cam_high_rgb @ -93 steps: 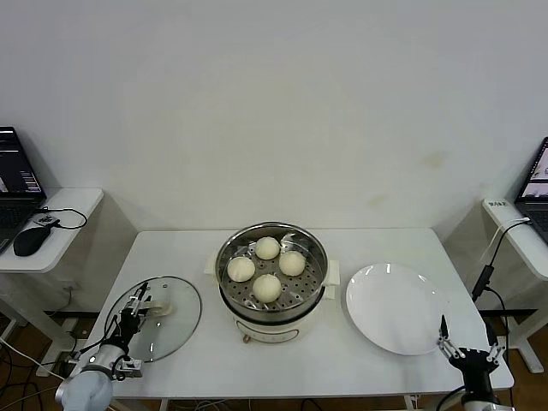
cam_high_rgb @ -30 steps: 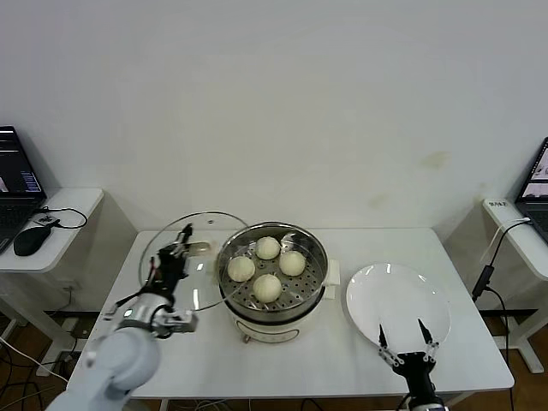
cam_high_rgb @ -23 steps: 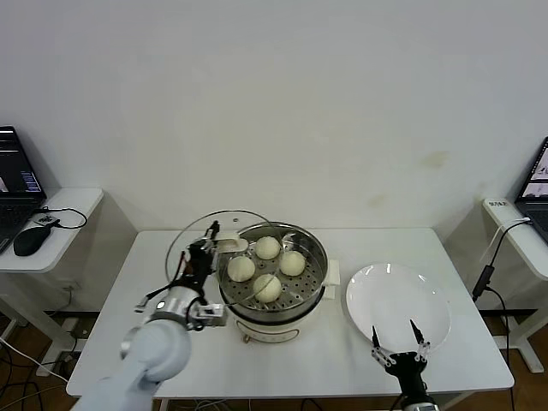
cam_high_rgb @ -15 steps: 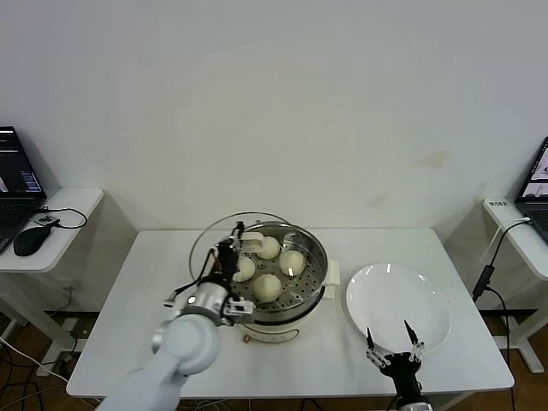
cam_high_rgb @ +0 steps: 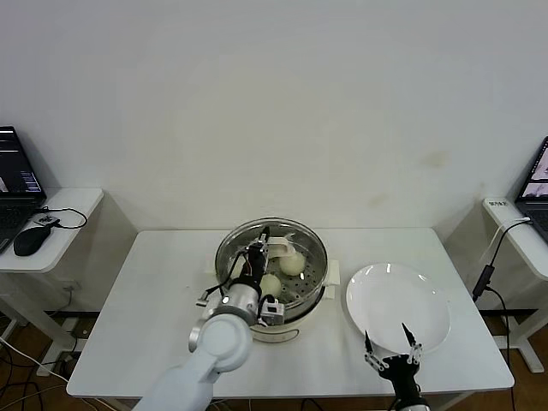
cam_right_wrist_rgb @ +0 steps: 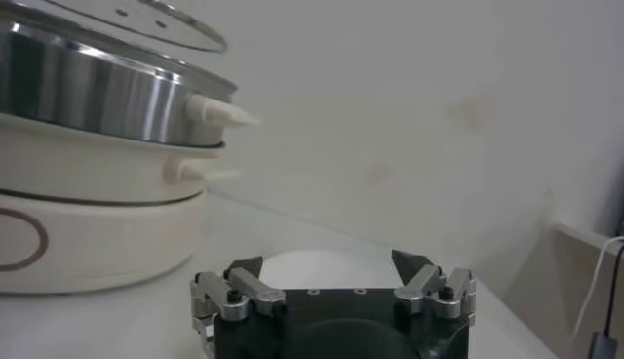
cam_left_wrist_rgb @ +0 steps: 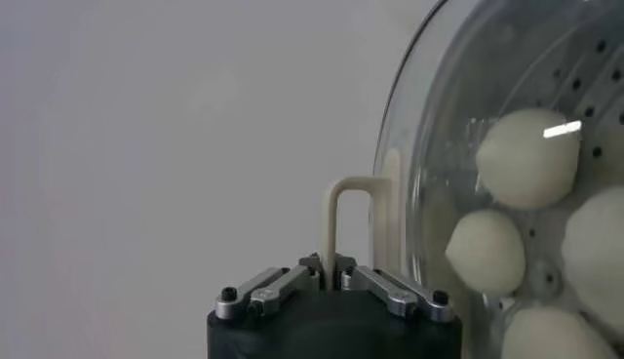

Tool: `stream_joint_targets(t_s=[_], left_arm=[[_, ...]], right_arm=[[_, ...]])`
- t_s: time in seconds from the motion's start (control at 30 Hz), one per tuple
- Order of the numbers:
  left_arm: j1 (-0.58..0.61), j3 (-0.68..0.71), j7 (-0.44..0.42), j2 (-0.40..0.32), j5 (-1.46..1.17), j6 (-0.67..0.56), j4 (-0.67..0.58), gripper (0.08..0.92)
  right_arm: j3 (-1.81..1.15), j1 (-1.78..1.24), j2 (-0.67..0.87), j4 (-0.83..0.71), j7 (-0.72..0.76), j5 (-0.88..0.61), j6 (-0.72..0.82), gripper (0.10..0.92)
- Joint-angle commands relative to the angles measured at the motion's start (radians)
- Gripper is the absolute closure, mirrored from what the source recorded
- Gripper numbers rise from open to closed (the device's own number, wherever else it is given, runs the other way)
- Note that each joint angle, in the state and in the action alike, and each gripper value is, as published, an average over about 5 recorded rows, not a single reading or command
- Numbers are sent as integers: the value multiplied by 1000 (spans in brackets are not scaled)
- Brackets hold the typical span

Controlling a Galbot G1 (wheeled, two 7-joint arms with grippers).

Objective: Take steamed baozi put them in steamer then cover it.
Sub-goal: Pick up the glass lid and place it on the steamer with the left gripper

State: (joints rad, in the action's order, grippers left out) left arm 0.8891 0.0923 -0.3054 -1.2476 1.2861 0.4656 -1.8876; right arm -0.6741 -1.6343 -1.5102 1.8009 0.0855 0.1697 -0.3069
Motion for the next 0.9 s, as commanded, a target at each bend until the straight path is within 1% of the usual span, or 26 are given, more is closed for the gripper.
stream_joint_targets(t_s=[0.03, 0.3, 0.9], left_arm=[[-6, 19, -2, -48, 43, -4, 50, 854], [-9, -3, 11, -60, 43, -14, 77, 853], [13, -32, 27, -65, 40, -28, 85, 853]], right_arm=[[2, -3, 6, 0, 9, 5, -2, 202], [-1, -8, 16, 0, 12, 1, -4, 202], [5, -17, 26, 3, 16, 1, -6, 202]])
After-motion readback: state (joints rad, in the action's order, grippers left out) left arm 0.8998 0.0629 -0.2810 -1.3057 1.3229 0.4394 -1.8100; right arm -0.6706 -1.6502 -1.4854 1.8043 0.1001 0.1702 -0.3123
